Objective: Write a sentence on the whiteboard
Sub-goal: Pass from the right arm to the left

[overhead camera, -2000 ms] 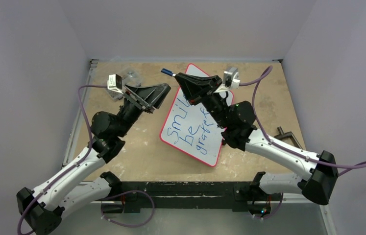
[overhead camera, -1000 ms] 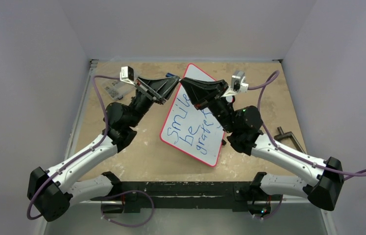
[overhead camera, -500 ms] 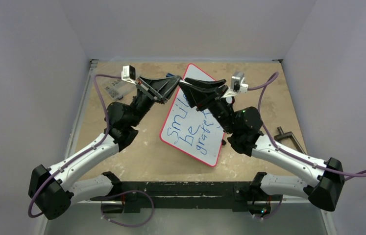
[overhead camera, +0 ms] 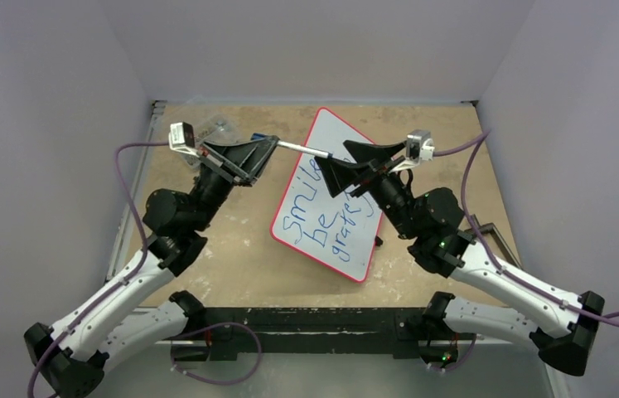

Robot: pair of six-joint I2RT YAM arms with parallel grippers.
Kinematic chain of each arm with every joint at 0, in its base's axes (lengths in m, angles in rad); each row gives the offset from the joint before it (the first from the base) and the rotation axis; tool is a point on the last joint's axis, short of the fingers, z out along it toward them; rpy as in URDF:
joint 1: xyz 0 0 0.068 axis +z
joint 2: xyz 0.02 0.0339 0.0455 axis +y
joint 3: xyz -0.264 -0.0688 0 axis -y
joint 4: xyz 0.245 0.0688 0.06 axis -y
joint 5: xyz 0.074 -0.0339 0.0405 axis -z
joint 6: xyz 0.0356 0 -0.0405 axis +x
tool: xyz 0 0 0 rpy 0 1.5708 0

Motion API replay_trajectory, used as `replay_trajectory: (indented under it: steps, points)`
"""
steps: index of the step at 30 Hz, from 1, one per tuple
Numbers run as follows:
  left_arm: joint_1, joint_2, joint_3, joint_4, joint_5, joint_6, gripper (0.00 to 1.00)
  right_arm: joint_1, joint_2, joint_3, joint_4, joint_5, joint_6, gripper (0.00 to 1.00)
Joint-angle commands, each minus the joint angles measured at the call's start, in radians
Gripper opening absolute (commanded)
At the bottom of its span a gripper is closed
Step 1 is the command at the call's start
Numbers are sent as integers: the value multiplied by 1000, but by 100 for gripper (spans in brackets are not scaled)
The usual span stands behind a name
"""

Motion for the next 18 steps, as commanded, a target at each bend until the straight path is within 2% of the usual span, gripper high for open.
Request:
replay_trajectory:
  steps: [1, 5, 8, 13, 18]
  points:
    - [44, -140, 51, -262, -66, 131, 0, -8, -87, 29, -182, 87, -3, 99]
    - [84, -213, 151, -547, -103, 238, 0, -8, -125, 53, -406, 150, 1, 99]
    - [103, -236, 258, -824, -156, 318, 0, -8, -144, 36, -489, 168, 23, 99]
    - [146, -293, 311, -1065, -201, 382, 0, -7, -152, 5, -582, 138, 47, 99]
    - [153, -358, 329, -1295, -324, 449, 0, -7, -143, 20, -687, 125, 70, 99]
